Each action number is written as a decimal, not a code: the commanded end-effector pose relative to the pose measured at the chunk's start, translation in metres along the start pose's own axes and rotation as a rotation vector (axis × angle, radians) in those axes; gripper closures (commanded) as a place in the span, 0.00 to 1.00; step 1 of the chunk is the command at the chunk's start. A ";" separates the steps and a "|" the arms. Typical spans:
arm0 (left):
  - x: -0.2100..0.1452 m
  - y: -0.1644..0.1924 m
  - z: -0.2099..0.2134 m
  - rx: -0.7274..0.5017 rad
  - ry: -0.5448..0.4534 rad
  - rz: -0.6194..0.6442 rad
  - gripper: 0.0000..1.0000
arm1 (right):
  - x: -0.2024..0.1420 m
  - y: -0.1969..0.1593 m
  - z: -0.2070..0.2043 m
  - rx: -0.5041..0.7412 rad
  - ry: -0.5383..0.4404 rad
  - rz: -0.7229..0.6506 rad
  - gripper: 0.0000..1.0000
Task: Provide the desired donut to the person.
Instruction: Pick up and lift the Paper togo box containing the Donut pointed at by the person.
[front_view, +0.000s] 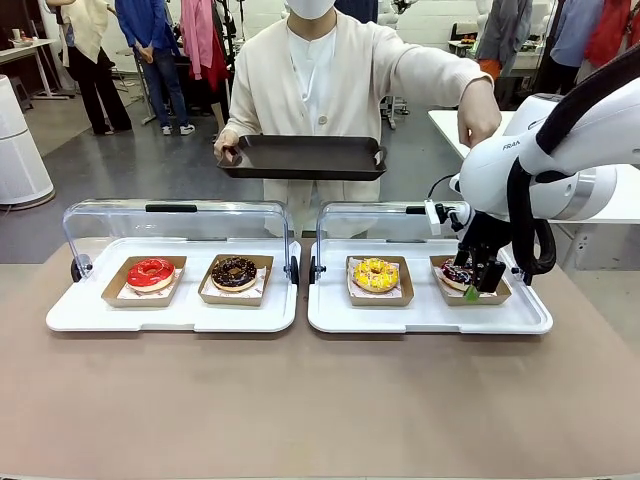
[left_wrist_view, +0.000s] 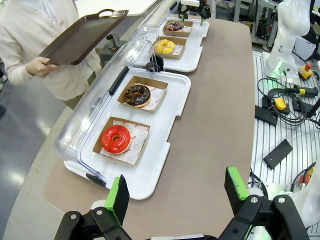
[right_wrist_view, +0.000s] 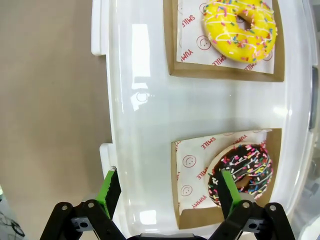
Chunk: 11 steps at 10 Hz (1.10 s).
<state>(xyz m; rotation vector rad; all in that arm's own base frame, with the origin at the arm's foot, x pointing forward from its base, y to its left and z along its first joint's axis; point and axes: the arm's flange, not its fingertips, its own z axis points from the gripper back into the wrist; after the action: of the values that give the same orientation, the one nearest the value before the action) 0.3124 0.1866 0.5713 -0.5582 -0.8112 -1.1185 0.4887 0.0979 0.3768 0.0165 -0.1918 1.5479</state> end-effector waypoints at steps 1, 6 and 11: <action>0.000 0.001 -0.001 0.003 -0.012 -0.009 0.00 | -0.002 0.001 -0.002 -0.004 -0.001 -0.001 0.00; 0.000 0.001 -0.001 0.003 -0.012 -0.009 0.00 | -0.002 0.001 -0.026 0.016 0.036 0.076 0.00; 0.000 0.001 -0.001 0.003 -0.012 -0.009 0.00 | -0.001 -0.005 -0.049 0.020 0.044 0.081 0.00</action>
<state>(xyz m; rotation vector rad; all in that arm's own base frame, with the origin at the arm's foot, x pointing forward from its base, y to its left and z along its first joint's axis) 0.3124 0.1866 0.5713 -0.5582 -0.8113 -1.1184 0.4943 0.1042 0.3332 0.0155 -0.1334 1.6163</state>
